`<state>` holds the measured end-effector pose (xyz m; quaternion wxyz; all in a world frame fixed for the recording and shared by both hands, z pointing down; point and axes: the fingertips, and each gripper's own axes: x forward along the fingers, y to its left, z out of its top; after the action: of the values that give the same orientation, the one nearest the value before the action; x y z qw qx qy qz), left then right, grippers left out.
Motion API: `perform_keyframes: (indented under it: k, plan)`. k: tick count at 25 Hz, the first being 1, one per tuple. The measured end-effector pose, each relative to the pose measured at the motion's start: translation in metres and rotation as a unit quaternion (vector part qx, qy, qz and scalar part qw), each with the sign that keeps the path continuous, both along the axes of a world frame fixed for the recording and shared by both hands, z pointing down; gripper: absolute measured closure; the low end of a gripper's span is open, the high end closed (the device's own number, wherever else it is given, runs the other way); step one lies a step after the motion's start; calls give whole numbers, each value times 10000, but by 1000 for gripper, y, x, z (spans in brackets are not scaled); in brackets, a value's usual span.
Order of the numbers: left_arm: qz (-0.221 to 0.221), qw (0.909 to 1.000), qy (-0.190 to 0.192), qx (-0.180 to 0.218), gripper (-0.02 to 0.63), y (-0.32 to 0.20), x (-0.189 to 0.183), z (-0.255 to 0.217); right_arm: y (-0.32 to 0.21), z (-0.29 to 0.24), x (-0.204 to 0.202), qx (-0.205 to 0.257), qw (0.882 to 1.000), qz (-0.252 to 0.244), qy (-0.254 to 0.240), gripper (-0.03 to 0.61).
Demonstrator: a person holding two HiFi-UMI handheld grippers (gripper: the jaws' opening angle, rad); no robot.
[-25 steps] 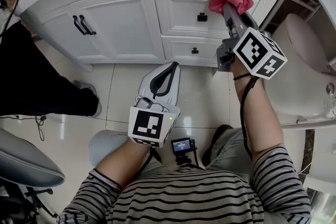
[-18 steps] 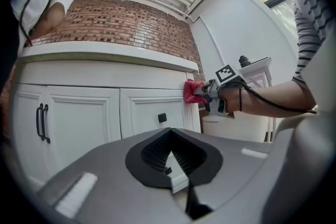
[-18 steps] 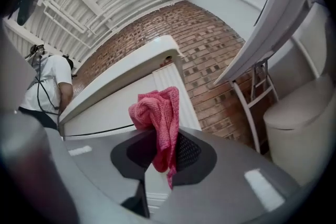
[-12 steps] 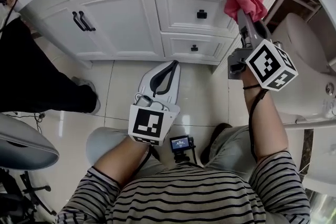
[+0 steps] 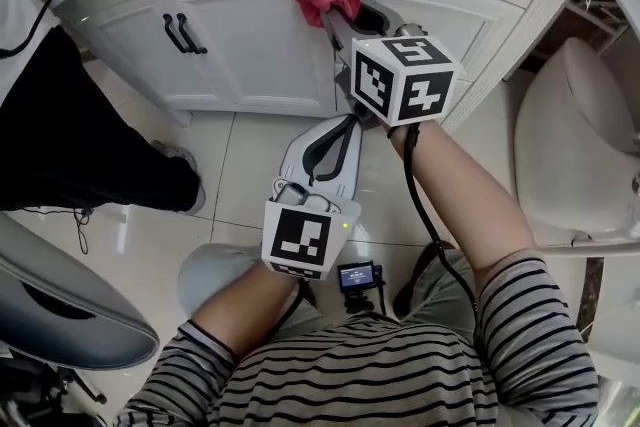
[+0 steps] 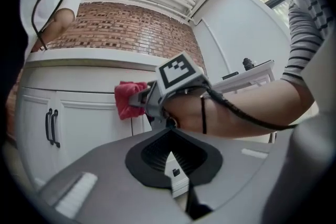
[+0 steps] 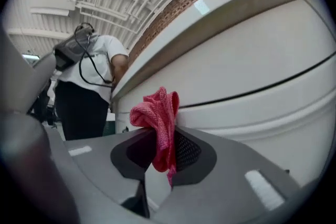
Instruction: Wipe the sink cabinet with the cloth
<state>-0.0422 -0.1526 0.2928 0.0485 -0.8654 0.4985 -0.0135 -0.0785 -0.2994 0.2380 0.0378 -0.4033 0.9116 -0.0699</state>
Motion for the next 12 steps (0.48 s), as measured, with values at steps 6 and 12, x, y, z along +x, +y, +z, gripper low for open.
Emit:
perform_keyframes:
  k: [6, 12]
  plan:
    - [28, 10000, 27, 7, 623, 2, -2, -1, -7, 25, 50, -77, 9978, 636, 142, 508]
    - [138, 9999, -32, -38, 623, 4, 9, 4, -6, 24, 133, -66, 9930, 1178, -1, 508]
